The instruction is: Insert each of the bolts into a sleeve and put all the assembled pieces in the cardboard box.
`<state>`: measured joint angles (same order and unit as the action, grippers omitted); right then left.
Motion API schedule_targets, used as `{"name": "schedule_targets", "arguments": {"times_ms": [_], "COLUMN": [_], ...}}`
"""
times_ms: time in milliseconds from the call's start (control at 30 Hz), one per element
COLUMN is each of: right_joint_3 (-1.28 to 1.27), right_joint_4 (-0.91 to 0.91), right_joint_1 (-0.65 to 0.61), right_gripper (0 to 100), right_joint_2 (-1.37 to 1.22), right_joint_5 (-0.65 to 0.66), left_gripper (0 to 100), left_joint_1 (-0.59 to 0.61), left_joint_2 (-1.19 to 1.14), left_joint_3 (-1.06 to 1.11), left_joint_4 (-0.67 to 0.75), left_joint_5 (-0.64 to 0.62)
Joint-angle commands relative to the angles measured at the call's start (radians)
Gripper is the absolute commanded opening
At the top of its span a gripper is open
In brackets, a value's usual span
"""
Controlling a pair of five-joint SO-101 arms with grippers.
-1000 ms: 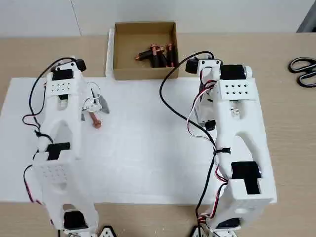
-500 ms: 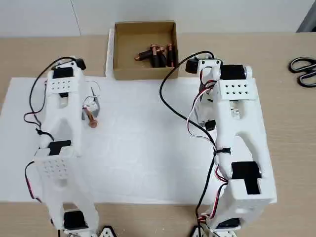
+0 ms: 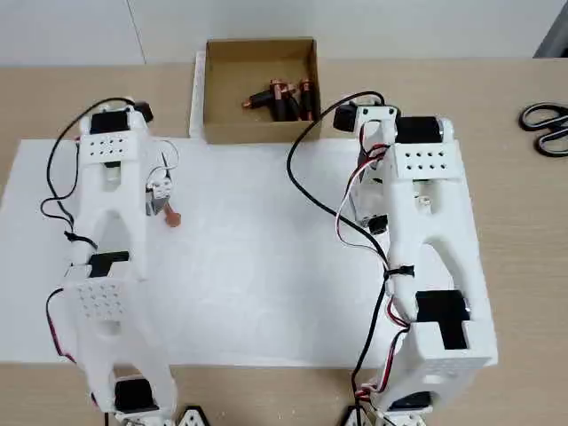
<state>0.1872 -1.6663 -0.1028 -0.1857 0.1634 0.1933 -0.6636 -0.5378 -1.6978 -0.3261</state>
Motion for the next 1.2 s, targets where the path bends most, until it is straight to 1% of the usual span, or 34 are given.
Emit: {"name": "schedule_targets", "arguments": {"times_ms": [0, 67, 200, 267, 600, 767, 833, 900, 933, 1033, 1167], "right_joint_3": [0.006, 0.006, 0.006, 0.006, -0.011, -0.06, -0.072, -0.077, -0.078, -0.078, -0.078], "right_joint_4": [0.013, 0.013, 0.013, 0.013, 0.015, 0.05, 0.059, 0.065, 0.067, 0.07, 0.071], "right_joint_1": [0.007, 0.007, 0.007, 0.007, 0.007, 0.008, 0.008, 0.008, 0.008, 0.008, 0.008], "right_gripper": [0.4, 0.4, 0.4, 0.4, 0.4, 0.4, 0.4, 0.4, 0.4, 0.4, 0.4], "right_joint_2": [0.059, 0.059, 0.059, 0.059, 0.058, 0.059, 0.059, 0.059, 0.059, 0.059, 0.059], "right_joint_5": [-0.002, -0.002, -0.002, -0.002, -0.002, 0.0, 0.0, -0.002, -0.002, -0.002, -0.002], "left_gripper": [1, 2, 7, 7, 7, 7, 6, 1, 0, 1, 1], "left_joint_1": [-0.002, -0.003, -0.003, -0.003, 0.0, -0.003, -0.002, -0.002, -0.002, -0.003, -0.003], "left_joint_2": [0.02, 0.02, 0.02, 0.012, -0.104, -0.109, -0.1, -0.087, -0.081, -0.055, -0.012], "left_joint_3": [-0.044, -0.059, -0.07, -0.07, -0.068, -0.071, -0.091, -0.122, -0.139, -0.185, -0.194], "left_joint_4": [-0.006, -0.011, -0.011, -0.006, 0.043, 0.046, 0.035, 0.006, -0.011, -0.051, -0.054], "left_joint_5": [0.002, 0.002, 0.0, 0.0, -0.005, -0.005, -0.005, -0.005, -0.005, -0.005, -0.005]}}
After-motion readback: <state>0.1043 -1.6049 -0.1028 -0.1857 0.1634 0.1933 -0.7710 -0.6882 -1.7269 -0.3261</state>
